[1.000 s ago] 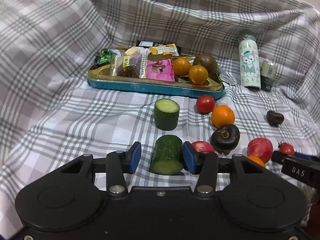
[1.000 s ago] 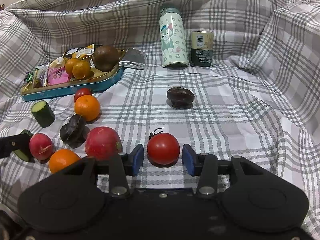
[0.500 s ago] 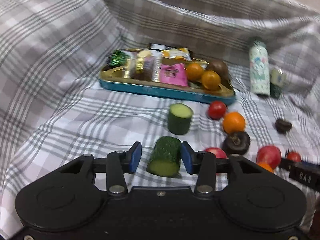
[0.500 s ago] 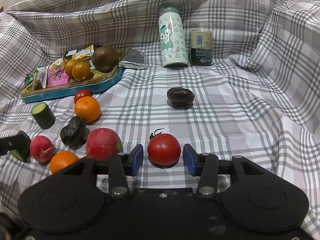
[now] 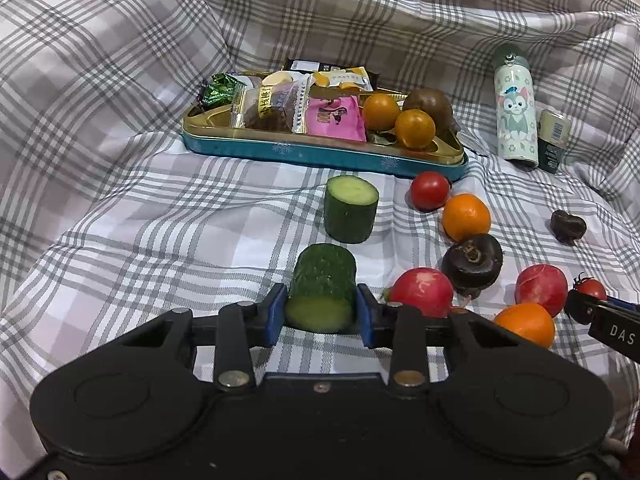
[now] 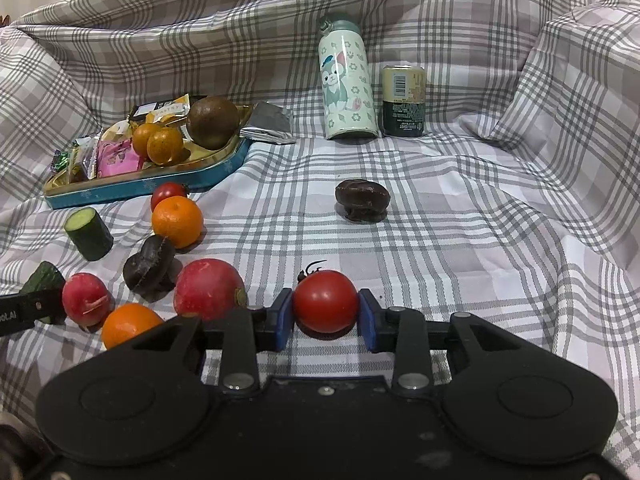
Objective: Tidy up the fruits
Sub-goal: 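Grasp the cucumber piece with the left tool while the right tool grasps the red tomato, then carry the cucumber and tomato to the steel tray and release both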
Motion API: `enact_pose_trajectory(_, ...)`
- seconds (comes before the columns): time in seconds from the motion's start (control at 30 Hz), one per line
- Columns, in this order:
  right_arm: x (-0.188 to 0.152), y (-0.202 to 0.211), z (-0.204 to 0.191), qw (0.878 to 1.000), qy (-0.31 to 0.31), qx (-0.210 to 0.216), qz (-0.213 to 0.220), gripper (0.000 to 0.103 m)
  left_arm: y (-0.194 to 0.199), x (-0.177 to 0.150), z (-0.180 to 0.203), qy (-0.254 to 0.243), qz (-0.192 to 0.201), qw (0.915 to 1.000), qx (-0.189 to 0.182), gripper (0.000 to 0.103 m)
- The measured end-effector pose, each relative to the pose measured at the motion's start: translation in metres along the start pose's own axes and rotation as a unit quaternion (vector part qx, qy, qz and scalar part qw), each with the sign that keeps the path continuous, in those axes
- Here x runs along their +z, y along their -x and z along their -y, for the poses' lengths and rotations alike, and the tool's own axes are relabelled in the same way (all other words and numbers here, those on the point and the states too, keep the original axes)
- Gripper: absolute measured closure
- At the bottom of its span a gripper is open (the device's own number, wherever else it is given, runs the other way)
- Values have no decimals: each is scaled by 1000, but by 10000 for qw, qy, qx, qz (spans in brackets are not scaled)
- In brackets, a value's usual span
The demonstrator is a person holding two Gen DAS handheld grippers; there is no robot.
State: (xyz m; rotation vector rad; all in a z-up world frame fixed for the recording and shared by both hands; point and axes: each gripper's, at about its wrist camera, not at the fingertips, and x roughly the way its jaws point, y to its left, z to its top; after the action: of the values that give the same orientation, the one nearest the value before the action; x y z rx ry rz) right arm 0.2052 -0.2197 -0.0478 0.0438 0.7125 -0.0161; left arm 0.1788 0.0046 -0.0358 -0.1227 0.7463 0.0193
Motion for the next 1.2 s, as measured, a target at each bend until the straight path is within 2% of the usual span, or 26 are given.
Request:
enact_pose_trajectory(0.2,0,2,1,10000,-38,-21,59,68,3,0,1,-45,56,9999,-128,59)
enact_pose_trajectory(0.6,0,26,11,9988,-212,23,430,68,31,-1,3,-219,479,9982,-271,59)
enact_pose_trajectory(0.87,-3,70,20,9983,-473,131,329,68,71,-8,-1,-85,221,9995,-231,59)
enact_pose_trajectory(1.0,-17,101,19,9986,-418,282,161,67,94,-22,0,-238,-10,9996,-163,59)
enact_pose_trajectory(1.2,-51,143,9,9988,-126,472,61,67,124,-45,-1,-202,-108,9994,-261,59)
